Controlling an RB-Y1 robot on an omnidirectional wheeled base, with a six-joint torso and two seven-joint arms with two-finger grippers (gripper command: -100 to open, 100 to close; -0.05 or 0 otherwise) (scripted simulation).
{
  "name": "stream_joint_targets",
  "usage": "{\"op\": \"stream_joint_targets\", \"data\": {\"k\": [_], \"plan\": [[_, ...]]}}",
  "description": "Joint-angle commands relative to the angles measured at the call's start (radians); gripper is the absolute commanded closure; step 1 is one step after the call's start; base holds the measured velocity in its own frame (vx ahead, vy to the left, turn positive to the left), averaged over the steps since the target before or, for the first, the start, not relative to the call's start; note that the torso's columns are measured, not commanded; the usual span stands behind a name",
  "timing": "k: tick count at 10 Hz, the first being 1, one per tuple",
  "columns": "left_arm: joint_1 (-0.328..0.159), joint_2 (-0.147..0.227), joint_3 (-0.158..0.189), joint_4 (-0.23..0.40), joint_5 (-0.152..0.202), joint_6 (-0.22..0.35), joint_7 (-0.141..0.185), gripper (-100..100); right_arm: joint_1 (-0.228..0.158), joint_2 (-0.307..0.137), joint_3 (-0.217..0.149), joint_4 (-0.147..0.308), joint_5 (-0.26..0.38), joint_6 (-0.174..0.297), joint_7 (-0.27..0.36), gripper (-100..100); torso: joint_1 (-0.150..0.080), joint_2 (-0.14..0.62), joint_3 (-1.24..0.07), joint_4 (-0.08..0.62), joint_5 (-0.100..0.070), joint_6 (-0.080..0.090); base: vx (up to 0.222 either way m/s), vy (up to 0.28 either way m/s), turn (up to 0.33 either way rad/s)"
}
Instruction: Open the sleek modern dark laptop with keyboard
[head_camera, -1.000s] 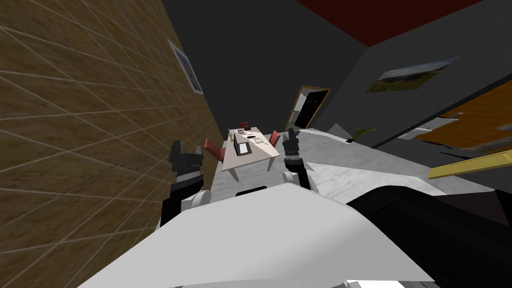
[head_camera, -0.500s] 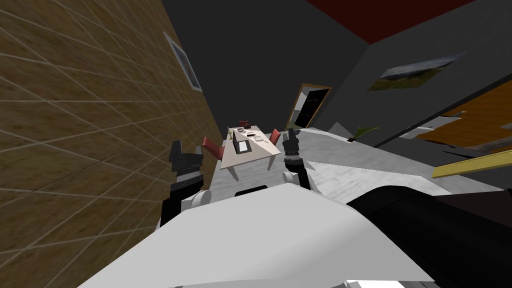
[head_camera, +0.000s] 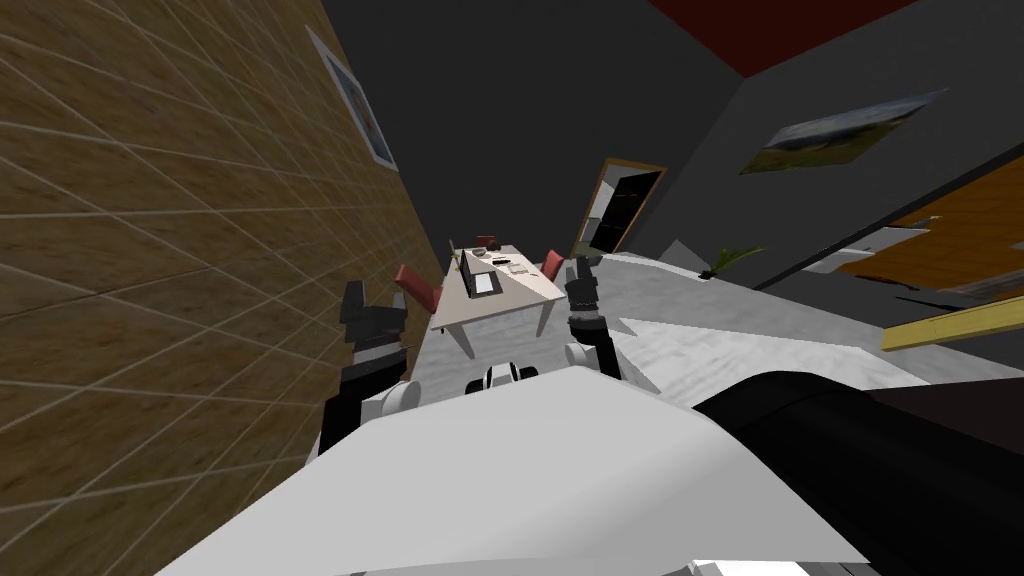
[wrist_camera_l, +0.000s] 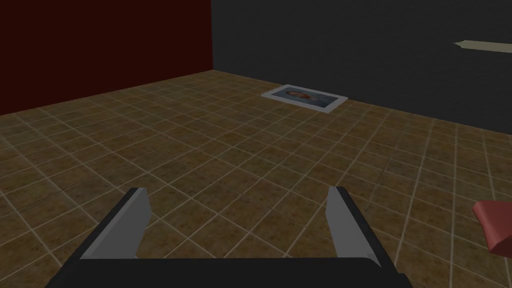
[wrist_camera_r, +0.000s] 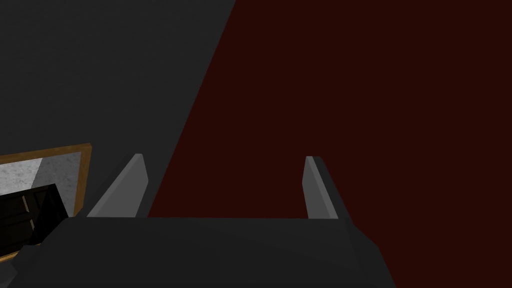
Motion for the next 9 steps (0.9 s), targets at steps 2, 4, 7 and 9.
{"op": "stream_joint_targets", "data": {"k": [2,4,7,9], "plan": [[-0.029,0.078,0.028,0.027,-0.021,0.063,-0.017,-100,0.0,0.0,0.0,0.0,0.0,0.0,0.0,0,0.0,0.012,-0.024,0.013,0.0,0.0,0.035,-0.028,-0.084],[-0.045,0.096,0.045,0.043,-0.033,0.098,-0.027,-100,0.0,0.0,0.0,0.0,0.0,0.0,0.0,0,0.0,0.012,-0.025,0.014,0.0,0.0,0.053,-0.038,-0.074],[-0.072,0.109,0.071,0.07,-0.052,0.154,-0.042,-100,0.0,0.0,0.0,0.0,0.0,0.0,0.0,0,0.001,0.014,-0.024,0.014,0.0,0.0,0.043,-0.034,-0.078],[-0.09,0.11,0.089,0.088,-0.064,0.191,-0.052,-100,0.0,0.0,0.0,0.0,0.0,0.0,0.0,0,0.001,0.014,-0.025,0.014,0.0,0.0,0.045,-0.029,-0.074]]}}
